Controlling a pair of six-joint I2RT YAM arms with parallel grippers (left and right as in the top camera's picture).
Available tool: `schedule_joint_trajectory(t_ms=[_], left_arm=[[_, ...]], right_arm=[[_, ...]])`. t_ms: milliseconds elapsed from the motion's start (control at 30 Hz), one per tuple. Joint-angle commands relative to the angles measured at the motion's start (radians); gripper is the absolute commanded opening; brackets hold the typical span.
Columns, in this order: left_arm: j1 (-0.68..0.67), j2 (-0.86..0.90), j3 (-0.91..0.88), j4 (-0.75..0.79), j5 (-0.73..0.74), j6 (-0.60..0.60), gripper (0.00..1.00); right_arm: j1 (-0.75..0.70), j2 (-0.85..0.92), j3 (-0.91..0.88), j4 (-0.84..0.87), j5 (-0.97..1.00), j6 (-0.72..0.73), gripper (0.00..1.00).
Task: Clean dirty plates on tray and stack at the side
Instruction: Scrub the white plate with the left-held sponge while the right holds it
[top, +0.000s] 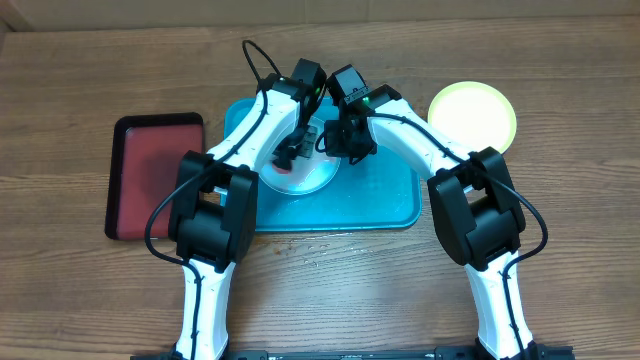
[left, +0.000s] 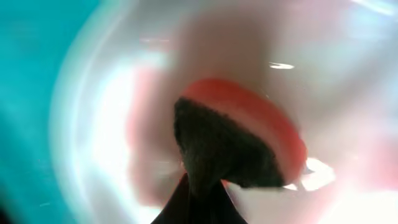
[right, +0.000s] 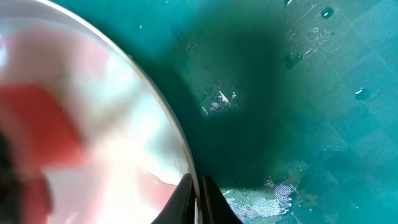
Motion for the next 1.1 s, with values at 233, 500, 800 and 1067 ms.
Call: schedule_joint_trajectory(t_ms=[233, 500, 800, 1067], left_arm=[[0.025, -0.002, -0.008, 0.173, -0.243, 0.022, 0.04], [0.058, -0.002, -0.008, 0.163, 0.056, -0.013, 0.04], [0.06, -0.002, -0.008, -0.064, 0.149, -0.012, 0.04], [0.06, -0.002, -0.008, -0.191, 0.158, -0.012, 0.04]], right_arm=[[-0.003, 0.01, -0.008, -0.007, 0.043, -0.006, 0.05], [-0.003, 0.01, -0.008, -0.012, 0.043, -0.006, 0.05], [-0.003, 0.01, -0.008, -0.012, 0.043, -0.006, 0.05], [-0.003, 0.01, -0.008, -0.011, 0.043, -0.006, 0.05]])
